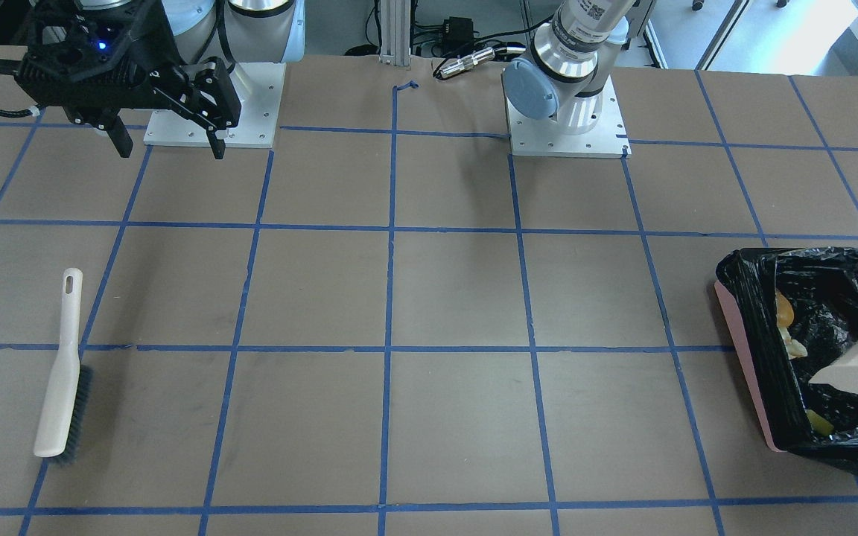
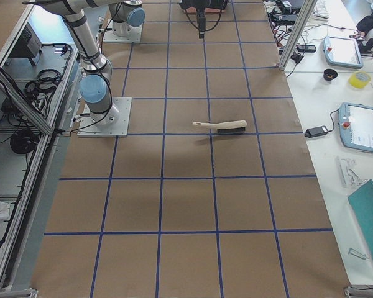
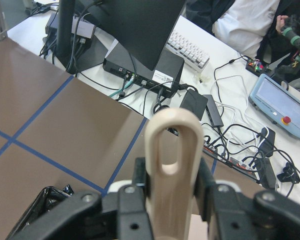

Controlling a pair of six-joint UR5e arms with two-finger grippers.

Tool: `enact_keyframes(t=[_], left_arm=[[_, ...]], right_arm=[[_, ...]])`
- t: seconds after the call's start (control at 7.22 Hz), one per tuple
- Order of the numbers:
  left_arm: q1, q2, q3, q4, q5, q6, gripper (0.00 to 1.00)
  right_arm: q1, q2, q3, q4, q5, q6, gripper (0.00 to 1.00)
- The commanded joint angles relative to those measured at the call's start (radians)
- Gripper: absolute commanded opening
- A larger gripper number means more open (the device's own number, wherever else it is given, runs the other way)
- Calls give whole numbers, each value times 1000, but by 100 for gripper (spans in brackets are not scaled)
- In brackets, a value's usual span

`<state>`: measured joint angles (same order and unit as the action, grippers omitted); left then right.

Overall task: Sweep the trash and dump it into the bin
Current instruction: 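Lower the empty dustpan back onto the table with the left gripper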

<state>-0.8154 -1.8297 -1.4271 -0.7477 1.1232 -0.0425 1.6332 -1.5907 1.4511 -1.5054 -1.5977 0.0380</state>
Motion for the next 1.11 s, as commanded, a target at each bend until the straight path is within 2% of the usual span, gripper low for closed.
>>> enact_keyframes(t=[0.0, 0.42, 0.69, 0.83, 0.97], left_arm=[[-137, 18, 7, -99, 198, -322, 0], [-348, 0, -15, -276, 435, -752, 0], [-428, -42, -41, -350, 443, -1001, 0], [-442, -68, -94, -334, 435, -1046, 0], [-474, -98, -137, -244, 438, -1098, 0]], right_arm=[[-6, 0, -3, -1, -10, -1, 100], [-1, 1, 0, -2, -1, 0, 100], [-1, 0, 0, -1, -10, 0, 100], [-1, 0, 0, -1, -10, 0, 100], [-1, 0, 0, -1, -10, 0, 100]])
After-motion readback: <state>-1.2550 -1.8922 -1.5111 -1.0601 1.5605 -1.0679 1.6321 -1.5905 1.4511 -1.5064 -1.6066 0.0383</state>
